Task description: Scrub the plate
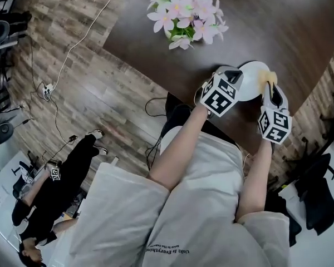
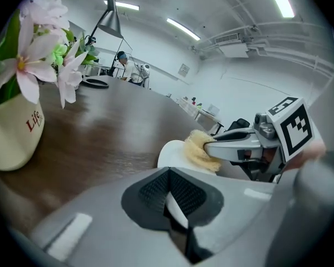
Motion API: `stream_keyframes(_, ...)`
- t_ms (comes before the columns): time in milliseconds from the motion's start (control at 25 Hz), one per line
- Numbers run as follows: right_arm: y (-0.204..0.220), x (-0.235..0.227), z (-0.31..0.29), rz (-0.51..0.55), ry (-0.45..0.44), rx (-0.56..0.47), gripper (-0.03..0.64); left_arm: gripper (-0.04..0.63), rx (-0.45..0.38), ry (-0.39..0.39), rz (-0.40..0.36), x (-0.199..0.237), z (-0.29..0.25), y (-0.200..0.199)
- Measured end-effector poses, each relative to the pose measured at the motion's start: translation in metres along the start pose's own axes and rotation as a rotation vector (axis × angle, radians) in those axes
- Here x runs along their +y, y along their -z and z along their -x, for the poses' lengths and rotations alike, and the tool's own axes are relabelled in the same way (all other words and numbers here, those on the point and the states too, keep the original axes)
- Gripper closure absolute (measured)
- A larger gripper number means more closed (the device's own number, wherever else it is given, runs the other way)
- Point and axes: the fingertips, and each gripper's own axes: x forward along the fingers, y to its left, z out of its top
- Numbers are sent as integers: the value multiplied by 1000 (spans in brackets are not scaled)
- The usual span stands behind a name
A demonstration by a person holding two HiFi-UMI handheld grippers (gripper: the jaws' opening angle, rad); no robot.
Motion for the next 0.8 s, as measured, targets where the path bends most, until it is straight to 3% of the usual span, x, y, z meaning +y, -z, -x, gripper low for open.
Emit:
stream_keyframes(120, -1, 3, 3, -9, -1, -3, 548, 595, -4, -8, -17, -1, 2, 0)
stream_keyframes(360, 7, 6, 11, -123, 33, -35, 548, 595, -6, 7, -19, -4, 3, 0)
stream_keyframes(800, 16, 32, 18, -167, 51, -22, 548, 595, 42, 68, -8, -4, 3, 2)
